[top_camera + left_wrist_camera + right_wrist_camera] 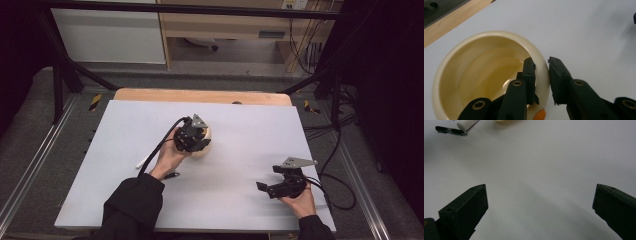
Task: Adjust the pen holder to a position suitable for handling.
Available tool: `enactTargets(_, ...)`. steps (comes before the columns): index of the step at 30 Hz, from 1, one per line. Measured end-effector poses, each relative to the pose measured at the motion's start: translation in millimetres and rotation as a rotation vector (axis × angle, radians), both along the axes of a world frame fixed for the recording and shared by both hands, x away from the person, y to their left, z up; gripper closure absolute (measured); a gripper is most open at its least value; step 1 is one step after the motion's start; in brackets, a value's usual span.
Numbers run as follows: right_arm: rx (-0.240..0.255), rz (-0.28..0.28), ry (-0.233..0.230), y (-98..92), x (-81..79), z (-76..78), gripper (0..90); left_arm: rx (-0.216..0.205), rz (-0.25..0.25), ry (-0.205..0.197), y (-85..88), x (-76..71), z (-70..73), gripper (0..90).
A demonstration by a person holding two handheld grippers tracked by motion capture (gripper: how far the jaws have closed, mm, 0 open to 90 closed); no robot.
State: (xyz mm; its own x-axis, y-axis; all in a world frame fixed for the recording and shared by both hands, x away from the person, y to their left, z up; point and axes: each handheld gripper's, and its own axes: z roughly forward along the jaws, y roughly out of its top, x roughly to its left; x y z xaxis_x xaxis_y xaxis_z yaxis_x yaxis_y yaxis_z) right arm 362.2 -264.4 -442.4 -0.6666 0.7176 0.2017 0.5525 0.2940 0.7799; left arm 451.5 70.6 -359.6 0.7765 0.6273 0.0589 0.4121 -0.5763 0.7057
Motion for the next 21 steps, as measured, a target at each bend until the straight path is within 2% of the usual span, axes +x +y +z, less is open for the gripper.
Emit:
enactTargets(14, 0.001, -0.001, 0.002, 0.6, 0.0, -0.3, 0.7, 0.004, 0.016, 0.043, -12.8, -0.5, -8.5, 75.1)
enactTargets(21, -0.001, 0.001, -0.002, 0.3, 0.1, -0.3, 0.7, 0.002, 0.026, 0.040, -16.0, 1.6, -10.4, 74.9)
